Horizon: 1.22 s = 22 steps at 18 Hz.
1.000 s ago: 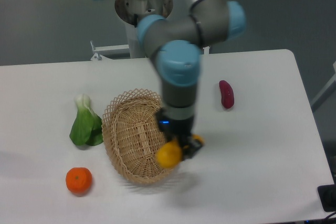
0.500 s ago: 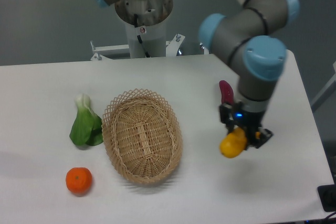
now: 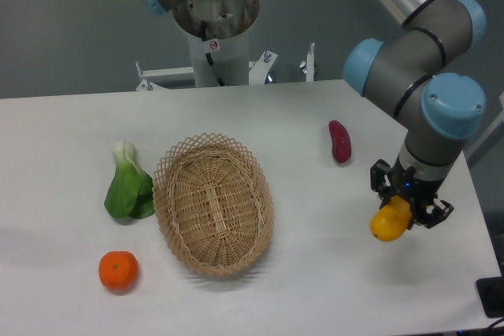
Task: Pick up the mango from the table
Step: 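Carry the held mango past the basket toward the purple sweet potato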
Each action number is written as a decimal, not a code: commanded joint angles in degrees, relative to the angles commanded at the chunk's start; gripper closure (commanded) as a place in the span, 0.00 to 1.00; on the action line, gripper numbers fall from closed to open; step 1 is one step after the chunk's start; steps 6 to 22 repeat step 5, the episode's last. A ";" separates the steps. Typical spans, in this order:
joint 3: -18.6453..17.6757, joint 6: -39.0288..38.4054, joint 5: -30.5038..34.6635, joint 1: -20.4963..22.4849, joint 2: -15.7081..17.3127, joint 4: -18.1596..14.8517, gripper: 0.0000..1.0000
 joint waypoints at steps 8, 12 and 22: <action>-0.17 0.00 0.09 0.26 0.00 0.26 0.51; -0.17 0.00 0.09 0.26 0.00 0.26 0.51; -0.17 0.00 0.09 0.26 0.00 0.26 0.51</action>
